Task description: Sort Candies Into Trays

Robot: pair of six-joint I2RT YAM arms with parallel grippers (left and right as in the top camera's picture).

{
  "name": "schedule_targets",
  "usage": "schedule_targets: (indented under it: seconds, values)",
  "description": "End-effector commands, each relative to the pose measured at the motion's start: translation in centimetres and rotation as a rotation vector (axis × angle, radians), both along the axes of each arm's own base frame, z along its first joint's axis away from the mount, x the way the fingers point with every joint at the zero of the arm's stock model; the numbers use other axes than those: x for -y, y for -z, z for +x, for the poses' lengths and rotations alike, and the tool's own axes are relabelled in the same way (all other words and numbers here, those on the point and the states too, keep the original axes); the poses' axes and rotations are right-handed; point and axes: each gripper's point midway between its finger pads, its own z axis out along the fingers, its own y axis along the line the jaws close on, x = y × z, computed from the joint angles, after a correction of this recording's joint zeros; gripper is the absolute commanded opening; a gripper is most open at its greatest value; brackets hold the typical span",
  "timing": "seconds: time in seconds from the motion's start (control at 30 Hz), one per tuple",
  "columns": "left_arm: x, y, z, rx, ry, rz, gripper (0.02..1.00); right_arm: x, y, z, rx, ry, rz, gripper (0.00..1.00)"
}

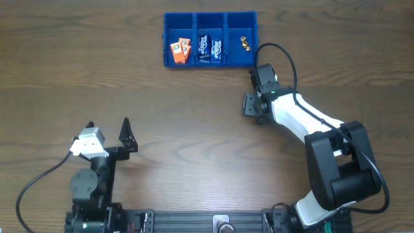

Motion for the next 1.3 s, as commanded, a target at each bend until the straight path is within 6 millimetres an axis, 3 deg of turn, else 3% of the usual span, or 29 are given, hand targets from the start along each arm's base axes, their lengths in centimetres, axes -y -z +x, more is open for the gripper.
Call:
schedule_targets:
  seconds: [0.03,0.2,0.4,0.47,0.5,0.53,0.57,0.63,0.73,0.77,0.83,0.93,1.1,1.17,1.27,1.3]
  values:
    - [-0.4,1.8,-0.1,-0.051,-0.017,0.018,0.996,0.3,0.5,0.0,-0.014,0.015,0.001,0.487]
    - [-0.4,1.8,-0.1,-0.051,-0.017,0.018,0.998,0.3,0.5,0.0,-0.014,0.015,0.000,0.277]
    - [-0.4,1.8,-0.1,-0.051,-0.017,0.018,0.998,0.0,-0.1,0.1,0.003,0.009,0.006,0.165]
    - [-0.4,1.8,-0.1,-0.051,-0.017,0.018,0.998,-1.5,-3.3,0.4,0.079,-0.027,0.031,0.154]
    - [-0.4,1.8,-0.1,-0.051,-0.017,0.018,0.998,-2.7,-7.1,1.1,0.177,-0.054,0.053,0.150]
    - [-0.4,1.8,-0.1,-0.051,-0.017,0.018,0.998,-3.2,-9.3,1.5,0.231,-0.065,0.057,0.150]
    - [-0.4,1.8,-0.1,-0.051,-0.017,0.018,0.998,-3.7,-12.9,2.4,0.314,-0.076,0.050,0.150]
    - [-0.4,1.8,-0.1,-0.051,-0.017,0.018,0.998,-3.9,-19.2,4.6,0.429,-0.099,0.008,0.150]
    - [-0.4,1.8,-0.1,-0.051,-0.017,0.018,0.998,-4.2,-25.7,9.5,0.560,-0.124,-0.043,0.150]
    - [-0.4,1.8,-0.1,-0.051,-0.017,0.018,0.998,-4.4,-26.4,11.3,0.577,-0.134,-0.055,0.148]
    - [-0.4,1.8,-0.1,-0.051,-0.017,0.018,0.998,-4.7,-26.1,13.9,0.573,-0.136,-0.070,0.152]
    - [-0.4,1.8,-0.1,-0.051,-0.017,0.018,0.998,-5.1,-22.5,17.2,0.524,-0.125,-0.087,0.159]
    - [-0.4,1.8,-0.1,-0.051,-0.017,0.018,0.998,-5.0,-17.7,18.6,0.454,-0.125,-0.108,0.180]
    - [-0.4,1.8,-0.1,-0.051,-0.017,0.018,0.998,-5.1,-16.8,18.7,0.438,-0.127,-0.112,0.286]
    - [-0.4,1.8,-0.1,-0.051,-0.017,0.018,0.998,-5.2,-16.6,18.7,0.433,-0.130,-0.103,0.595]
    - [-0.4,1.8,-0.1,-0.051,-0.017,0.018,0.998,-5.2,-16.6,18.6,0.433,-0.130,-0.103,0.614]
